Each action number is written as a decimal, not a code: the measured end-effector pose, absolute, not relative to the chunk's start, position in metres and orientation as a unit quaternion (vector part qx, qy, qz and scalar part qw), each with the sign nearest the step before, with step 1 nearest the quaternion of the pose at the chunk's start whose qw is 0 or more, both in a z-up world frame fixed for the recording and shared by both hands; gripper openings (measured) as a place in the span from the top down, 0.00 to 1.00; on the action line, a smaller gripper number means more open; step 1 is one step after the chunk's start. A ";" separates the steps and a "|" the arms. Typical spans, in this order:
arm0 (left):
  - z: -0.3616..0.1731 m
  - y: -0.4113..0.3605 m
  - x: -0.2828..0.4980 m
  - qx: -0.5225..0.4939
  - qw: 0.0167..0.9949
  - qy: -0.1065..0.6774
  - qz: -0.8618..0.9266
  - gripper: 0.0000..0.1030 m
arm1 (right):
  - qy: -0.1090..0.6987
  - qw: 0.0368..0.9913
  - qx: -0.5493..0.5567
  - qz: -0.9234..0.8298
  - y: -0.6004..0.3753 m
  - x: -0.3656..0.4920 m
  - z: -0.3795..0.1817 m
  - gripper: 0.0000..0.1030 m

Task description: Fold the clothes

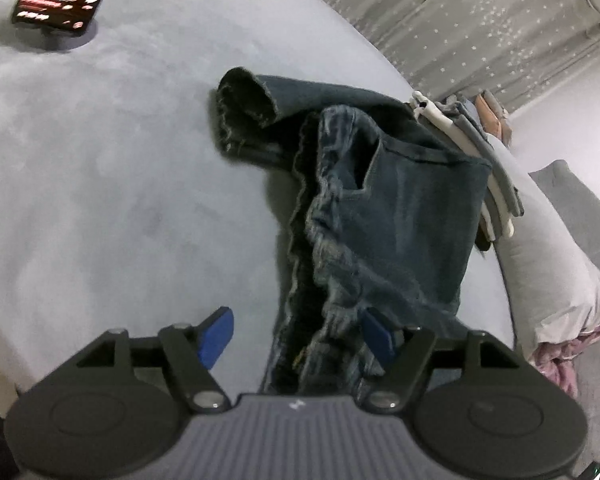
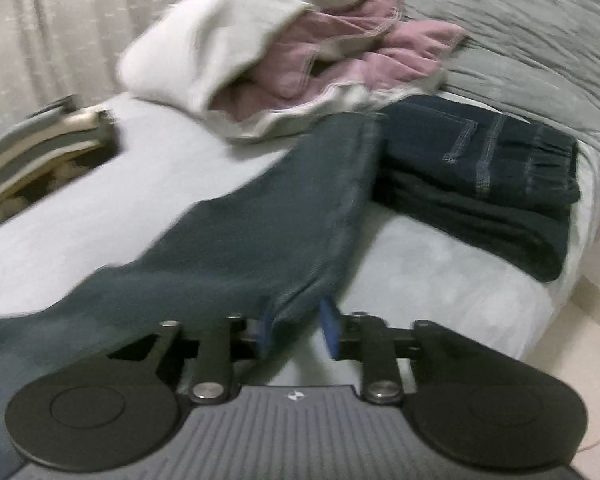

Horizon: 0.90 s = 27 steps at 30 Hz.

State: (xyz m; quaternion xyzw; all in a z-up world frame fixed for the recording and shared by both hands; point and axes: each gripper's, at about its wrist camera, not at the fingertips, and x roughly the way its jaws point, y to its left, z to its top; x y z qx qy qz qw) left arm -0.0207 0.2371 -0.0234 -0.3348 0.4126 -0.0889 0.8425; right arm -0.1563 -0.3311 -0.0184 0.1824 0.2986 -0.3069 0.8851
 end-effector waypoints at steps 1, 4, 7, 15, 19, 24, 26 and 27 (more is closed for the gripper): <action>-0.024 0.240 -0.012 -0.338 0.840 0.415 -0.094 0.30 | 0.297 0.892 0.176 -0.292 -0.320 -0.158 -0.016 0.64; -0.028 0.244 0.015 -0.349 0.831 0.422 -0.098 0.30 | 0.294 0.915 0.153 -0.231 -0.278 -0.158 -0.011 0.59; -0.029 0.239 0.029 -0.351 0.833 0.414 -0.109 0.32 | 0.294 0.934 0.123 -0.163 -0.230 -0.153 -0.011 0.58; -0.046 0.242 0.019 -0.351 0.846 0.372 -0.153 0.41 | 0.276 0.959 0.051 0.041 -0.115 -0.139 -0.022 0.54; -0.051 0.242 0.026 -0.338 0.849 0.369 -0.169 0.54 | 0.270 0.946 0.011 0.180 -0.071 -0.137 -0.032 0.49; -0.052 0.238 0.032 -0.336 0.852 0.371 -0.155 0.68 | 0.265 0.937 -0.070 0.218 -0.030 -0.130 -0.047 0.48; -0.050 0.240 0.032 -0.335 0.854 0.370 -0.143 0.82 | 0.251 0.940 -0.098 0.209 -0.019 -0.127 -0.051 0.50; -0.049 0.241 0.032 -0.336 0.855 0.370 -0.136 0.84 | 0.249 0.941 -0.103 0.206 -0.016 -0.125 -0.051 0.54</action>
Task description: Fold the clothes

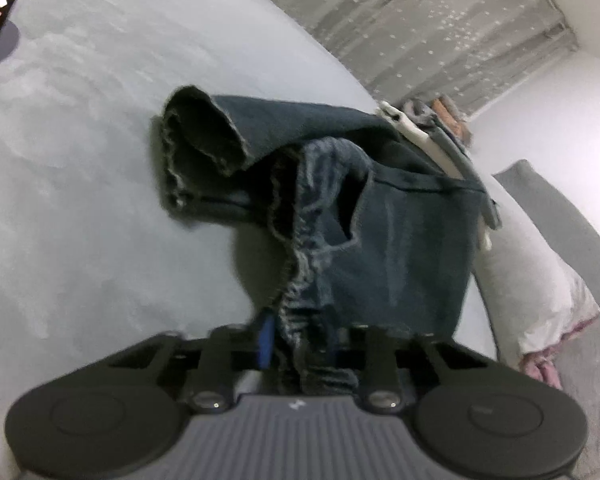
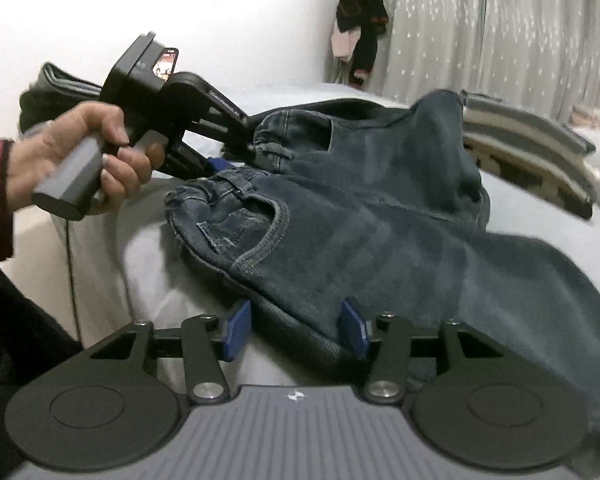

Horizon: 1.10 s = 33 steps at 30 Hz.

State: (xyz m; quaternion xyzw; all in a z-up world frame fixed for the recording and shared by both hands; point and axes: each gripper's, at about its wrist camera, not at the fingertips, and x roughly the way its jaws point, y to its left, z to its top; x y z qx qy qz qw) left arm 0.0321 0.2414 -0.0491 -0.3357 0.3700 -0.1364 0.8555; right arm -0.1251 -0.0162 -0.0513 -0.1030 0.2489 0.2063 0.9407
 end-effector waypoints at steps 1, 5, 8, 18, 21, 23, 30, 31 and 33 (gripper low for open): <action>-0.048 0.243 0.032 -0.338 0.856 0.369 -0.132 0.86 | 0.250 0.940 -0.106 0.206 -0.013 -0.123 -0.051 0.65; -0.038 0.241 0.031 -0.337 0.863 0.355 -0.123 0.89 | 0.252 0.938 -0.116 0.208 -0.004 -0.123 -0.049 0.79; -0.028 0.238 0.030 -0.329 0.873 0.341 -0.117 0.90 | 0.259 0.938 -0.089 0.213 -0.002 -0.120 -0.048 0.83; 0.006 0.271 0.029 -0.307 0.906 0.287 -0.055 0.95 | 0.236 0.929 -0.054 0.280 0.034 -0.113 -0.026 0.85; 0.006 0.289 0.026 -0.306 0.909 0.280 -0.031 0.95 | 0.234 0.922 -0.054 0.304 0.051 -0.110 -0.027 0.85; -0.001 0.293 0.027 -0.305 0.905 0.295 -0.032 0.94 | 0.249 0.920 -0.055 0.298 0.056 -0.106 -0.038 0.85; -0.007 0.298 0.021 -0.288 0.906 0.308 -0.020 0.85 | 0.277 0.910 -0.001 0.307 0.035 -0.102 -0.051 0.71; -0.004 0.300 0.018 -0.286 0.909 0.302 -0.018 0.76 | 0.279 0.908 0.008 0.312 0.031 -0.102 -0.047 0.63; 0.005 0.302 0.007 -0.285 0.916 0.281 -0.021 0.65 | 0.275 0.910 0.024 0.309 0.018 -0.105 -0.037 0.58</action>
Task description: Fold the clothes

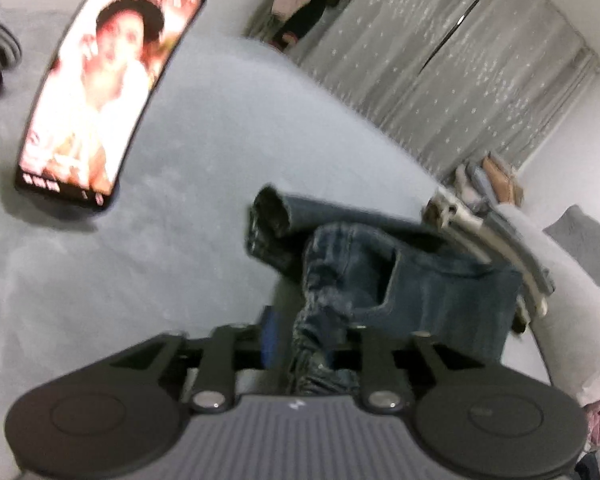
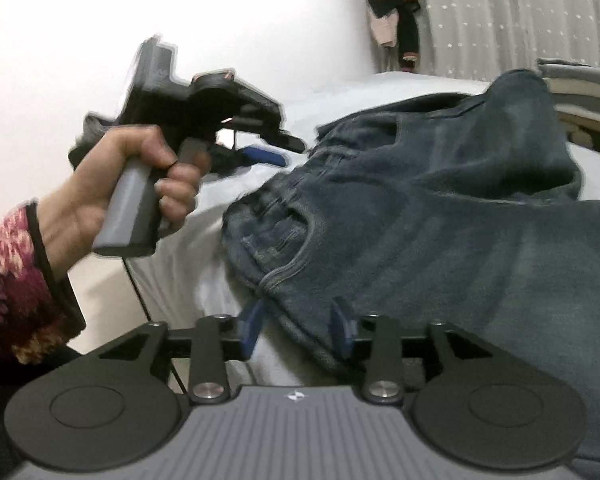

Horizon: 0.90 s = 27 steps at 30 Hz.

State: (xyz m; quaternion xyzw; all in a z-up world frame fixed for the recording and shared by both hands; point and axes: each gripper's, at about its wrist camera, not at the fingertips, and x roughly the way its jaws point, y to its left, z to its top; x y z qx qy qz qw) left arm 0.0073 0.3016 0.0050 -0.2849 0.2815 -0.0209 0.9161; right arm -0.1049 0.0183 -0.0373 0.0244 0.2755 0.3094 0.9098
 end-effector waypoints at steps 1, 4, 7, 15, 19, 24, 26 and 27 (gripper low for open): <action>0.010 0.301 0.002 -0.282 0.920 0.270 -0.028 0.64 | 0.273 0.913 0.035 0.301 0.007 -0.107 -0.034 0.57; 0.022 0.287 -0.015 -0.260 0.934 0.238 -0.062 0.61 | 0.266 0.926 0.066 0.261 -0.030 -0.113 -0.024 0.54; 0.024 0.261 -0.025 -0.235 0.938 0.231 -0.106 0.55 | 0.268 0.942 0.087 0.184 -0.074 -0.116 -0.024 0.52; 0.007 0.182 -0.028 -0.169 0.921 0.276 -0.218 0.41 | 0.268 0.953 0.137 -0.043 -0.198 -0.144 -0.037 0.49; -0.004 0.153 -0.029 -0.136 0.916 0.292 -0.240 0.40 | 0.264 0.945 0.159 -0.112 -0.246 -0.154 -0.051 0.49; -0.012 0.125 -0.035 -0.099 0.912 0.299 -0.265 0.35 | 0.250 0.935 0.170 -0.185 -0.297 -0.164 -0.057 0.52; -0.015 0.113 -0.039 -0.086 0.908 0.298 -0.281 0.34 | 0.250 0.929 0.175 -0.211 -0.315 -0.167 -0.057 0.54; -0.016 0.108 -0.041 -0.078 0.906 0.298 -0.290 0.33 | 0.250 0.924 0.177 -0.229 -0.324 -0.167 -0.057 0.54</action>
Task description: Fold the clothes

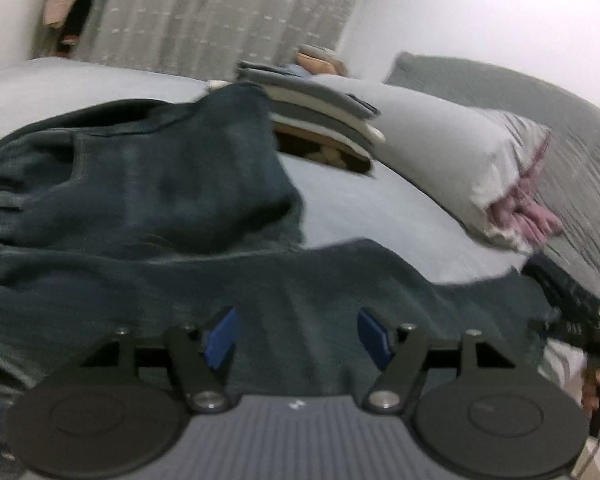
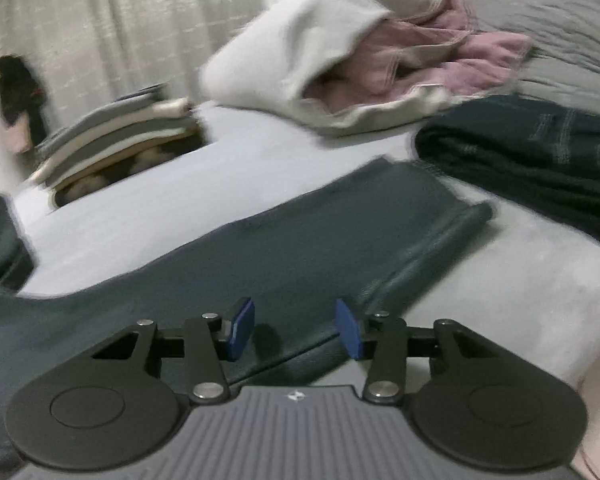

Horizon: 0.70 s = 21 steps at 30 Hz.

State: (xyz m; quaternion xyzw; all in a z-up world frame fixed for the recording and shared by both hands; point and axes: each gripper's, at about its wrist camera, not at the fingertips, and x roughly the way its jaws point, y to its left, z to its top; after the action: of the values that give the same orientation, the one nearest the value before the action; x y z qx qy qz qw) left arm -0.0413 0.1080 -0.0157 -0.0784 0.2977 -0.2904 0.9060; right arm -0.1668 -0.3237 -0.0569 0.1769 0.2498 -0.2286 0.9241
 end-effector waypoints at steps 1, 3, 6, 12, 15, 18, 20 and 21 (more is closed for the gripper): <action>-0.017 0.103 -0.043 -0.070 0.904 0.297 -0.299 0.31 | 0.251 0.916 0.176 -0.257 -0.331 -0.167 -0.056 0.53; -0.019 0.093 -0.047 -0.052 0.901 0.295 -0.314 0.30 | 0.256 0.894 0.175 -0.323 -0.348 -0.169 -0.055 0.48; -0.022 0.078 -0.054 -0.016 0.899 0.289 -0.329 0.26 | 0.227 0.877 0.246 -0.344 -0.376 -0.182 -0.057 0.42; -0.021 0.067 -0.059 0.006 0.898 0.278 -0.341 0.23 | 0.203 0.874 0.299 -0.326 -0.401 -0.172 -0.065 0.51; -0.017 0.069 -0.058 -0.001 0.901 0.273 -0.338 0.23 | 0.220 0.879 0.260 -0.335 -0.394 -0.164 -0.058 0.91; -0.013 0.075 -0.056 -0.011 0.903 0.268 -0.335 0.22 | 0.196 0.894 0.226 -0.333 -0.387 -0.176 -0.035 0.92; -0.012 0.076 -0.054 -0.016 0.903 0.269 -0.335 0.22 | 0.192 0.897 0.199 -0.345 -0.380 -0.189 -0.025 0.92; -0.012 0.077 -0.053 -0.019 0.902 0.271 -0.336 0.22 | 0.198 0.894 0.200 -0.350 -0.382 -0.195 -0.027 0.92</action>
State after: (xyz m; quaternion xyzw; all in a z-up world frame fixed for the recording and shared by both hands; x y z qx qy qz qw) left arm -0.0529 0.0768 -0.0116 -0.0192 0.2708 -0.3357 0.9020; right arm -0.1947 -0.3823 -0.0273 0.2001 0.1984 -0.3496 0.8935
